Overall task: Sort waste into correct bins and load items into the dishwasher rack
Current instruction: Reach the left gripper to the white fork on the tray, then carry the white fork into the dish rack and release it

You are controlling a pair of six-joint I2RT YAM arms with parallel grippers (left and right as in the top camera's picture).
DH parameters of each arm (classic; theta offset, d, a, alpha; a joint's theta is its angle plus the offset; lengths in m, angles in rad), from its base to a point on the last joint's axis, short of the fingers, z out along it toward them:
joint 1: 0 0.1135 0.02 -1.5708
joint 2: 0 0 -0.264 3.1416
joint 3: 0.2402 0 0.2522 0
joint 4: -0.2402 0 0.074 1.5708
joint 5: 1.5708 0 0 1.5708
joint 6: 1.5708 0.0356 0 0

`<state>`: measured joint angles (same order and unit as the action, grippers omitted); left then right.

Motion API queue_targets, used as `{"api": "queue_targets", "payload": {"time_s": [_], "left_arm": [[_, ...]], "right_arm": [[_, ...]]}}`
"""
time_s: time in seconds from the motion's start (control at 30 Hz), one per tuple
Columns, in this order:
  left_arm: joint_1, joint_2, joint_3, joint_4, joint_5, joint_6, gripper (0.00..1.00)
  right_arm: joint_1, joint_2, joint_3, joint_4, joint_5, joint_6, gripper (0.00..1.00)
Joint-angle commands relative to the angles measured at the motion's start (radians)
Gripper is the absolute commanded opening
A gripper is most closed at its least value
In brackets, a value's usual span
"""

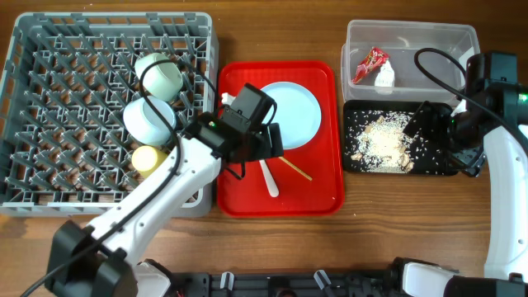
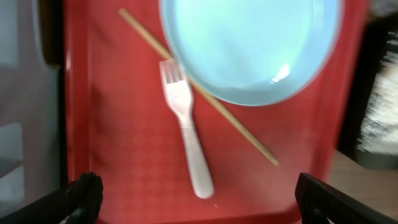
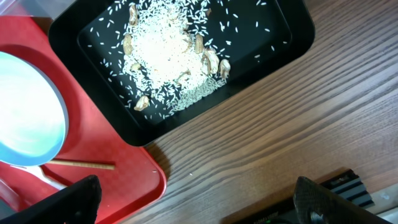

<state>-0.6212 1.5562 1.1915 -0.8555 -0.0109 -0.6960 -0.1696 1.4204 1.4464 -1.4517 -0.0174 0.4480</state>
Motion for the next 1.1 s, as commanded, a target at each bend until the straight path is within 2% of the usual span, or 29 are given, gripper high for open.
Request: {"api": "queue_targets", "payload": {"time_s": [0.0,0.17,0.4,0.5,0.67,0.73,0.83,1.0,1.07], "left_arm": [[-0.004,0.081,-0.04,0.02,-0.051,-0.071,1.0],[-0.016,0.22,-0.042,0.064,-0.051,-0.072,1.0],[-0.016,0.312,-0.042,0.068,-0.05,-0.072,0.96],[-0.016,0.331,-0.042,0.08,-0.05,-0.072,0.89],[-0.016,0.352,-0.043,0.082,-0.05,-0.072,0.68],[-0.016,0.353,-0.045,0.082,-0.05,-0.072,0.64],[-0.017,0.353,-0.045,0.08,-0.043,-0.072,0.42],[-0.016,0.353,-0.045,0.078,-0.039,-0.072,0.15],[-0.016,0.353,-0.045,0.078,-0.039,-0.072,0.12]], "right_arm": [[-0.002,-0.011,0.005,-0.001,0.017,-0.003,1.0],[-0.002,-0.011,0.005,-0.002,0.017,-0.003,1.0],[-0.002,-0.011,0.005,-0.001,0.017,-0.003,1.0],[-0.002,-0.011,0.005,-0.001,0.016,-0.002,1.0],[-0.002,-0.011,0.005,-0.005,0.017,-0.002,1.0],[-0.002,-0.011,0.005,-0.004,0.016,-0.002,1.0],[-0.002,-0.011,0.005,-0.004,0.017,-0.003,1.0],[-0.002,-0.011,0.005,-0.005,0.016,-0.002,1.0],[-0.002,-0.011,0.005,-0.005,0.016,-0.002,1.0]]}}
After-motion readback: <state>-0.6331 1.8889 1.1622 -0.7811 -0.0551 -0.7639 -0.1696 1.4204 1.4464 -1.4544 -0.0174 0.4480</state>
